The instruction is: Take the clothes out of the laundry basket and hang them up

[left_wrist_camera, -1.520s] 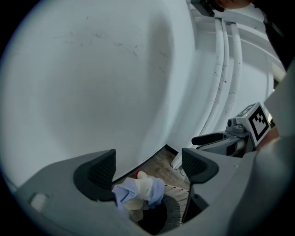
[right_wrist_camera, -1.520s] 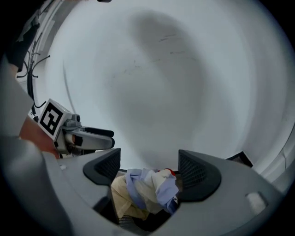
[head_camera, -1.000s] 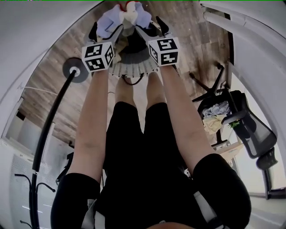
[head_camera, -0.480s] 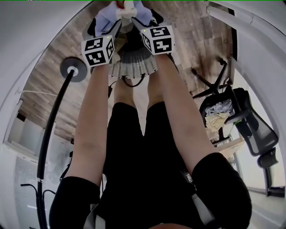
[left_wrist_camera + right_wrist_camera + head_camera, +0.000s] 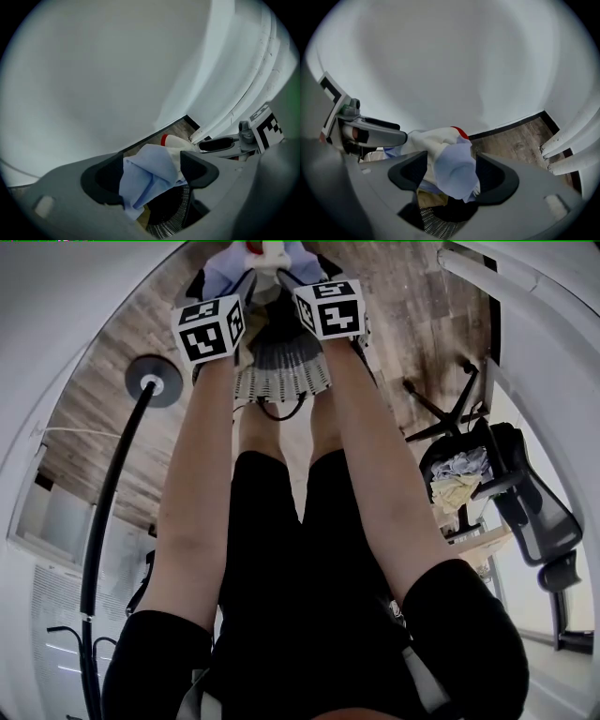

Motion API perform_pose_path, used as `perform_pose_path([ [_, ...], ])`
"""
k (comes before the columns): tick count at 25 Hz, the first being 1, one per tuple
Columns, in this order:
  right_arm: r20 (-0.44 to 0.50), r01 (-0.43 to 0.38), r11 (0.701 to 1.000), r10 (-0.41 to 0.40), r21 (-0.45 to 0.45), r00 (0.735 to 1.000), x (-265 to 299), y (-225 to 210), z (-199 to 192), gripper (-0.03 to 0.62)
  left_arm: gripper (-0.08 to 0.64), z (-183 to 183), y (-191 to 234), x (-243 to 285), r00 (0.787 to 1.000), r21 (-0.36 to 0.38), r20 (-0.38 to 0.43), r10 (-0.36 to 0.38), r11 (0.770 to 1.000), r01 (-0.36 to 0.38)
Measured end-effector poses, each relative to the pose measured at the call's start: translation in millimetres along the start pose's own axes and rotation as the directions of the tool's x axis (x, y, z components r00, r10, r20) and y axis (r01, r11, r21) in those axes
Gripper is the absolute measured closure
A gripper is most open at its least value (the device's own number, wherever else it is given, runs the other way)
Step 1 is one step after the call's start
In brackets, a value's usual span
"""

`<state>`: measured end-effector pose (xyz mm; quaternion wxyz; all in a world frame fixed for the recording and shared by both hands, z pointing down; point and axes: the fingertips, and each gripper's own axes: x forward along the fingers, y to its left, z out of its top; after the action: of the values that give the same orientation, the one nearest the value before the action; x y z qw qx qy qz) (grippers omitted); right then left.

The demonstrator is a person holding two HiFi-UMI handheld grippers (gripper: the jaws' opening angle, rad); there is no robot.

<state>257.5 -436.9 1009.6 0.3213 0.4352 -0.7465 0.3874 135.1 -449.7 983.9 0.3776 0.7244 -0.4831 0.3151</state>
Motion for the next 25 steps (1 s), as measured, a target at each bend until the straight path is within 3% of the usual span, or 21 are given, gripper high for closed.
perform_pose_path([
  [5,-0.064,-0.006,1.000,0.006,0.010,0.998,7.6,-0.6,-4.3,0.290,0.181,-16.5,-2.2,7.0,0.991,-0.071,-0.137,0.003,0.997,-0.013],
  [10,-0.135,0.002,1.000,-0.002,0.004,0.991,8.4,1.0,-6.8,0.348,0.252,-25.2,-7.0,20.1,0.978,-0.051,-0.211,0.001,0.999,-0.012],
  [11,-0.144,0.000,1.000,0.000,-0.001,0.990,8.3,2.5,-6.9,0.367,0.273,-25.4,-7.8,21.7,0.977,-0.048,-0.214,-0.002,0.999,-0.008],
  [16,-0.141,-0.032,0.998,0.025,-0.051,0.990,5.4,13.4,-6.4,0.502,0.534,-23.8,-15.0,17.5,0.982,-0.054,-0.187,-0.032,0.998,0.022],
  [18,-0.132,-0.032,0.999,0.026,-0.044,0.991,-0.1,13.0,-7.3,0.532,0.543,-25.7,-13.9,11.1,0.984,-0.064,-0.175,-0.035,0.998,0.024],
  [25,-0.055,-0.011,1.000,0.010,-0.007,0.998,-39.0,11.8,4.2,0.545,0.545,-6.0,-10.7,-23.1,0.994,-0.030,-0.105,-0.013,1.000,0.009],
])
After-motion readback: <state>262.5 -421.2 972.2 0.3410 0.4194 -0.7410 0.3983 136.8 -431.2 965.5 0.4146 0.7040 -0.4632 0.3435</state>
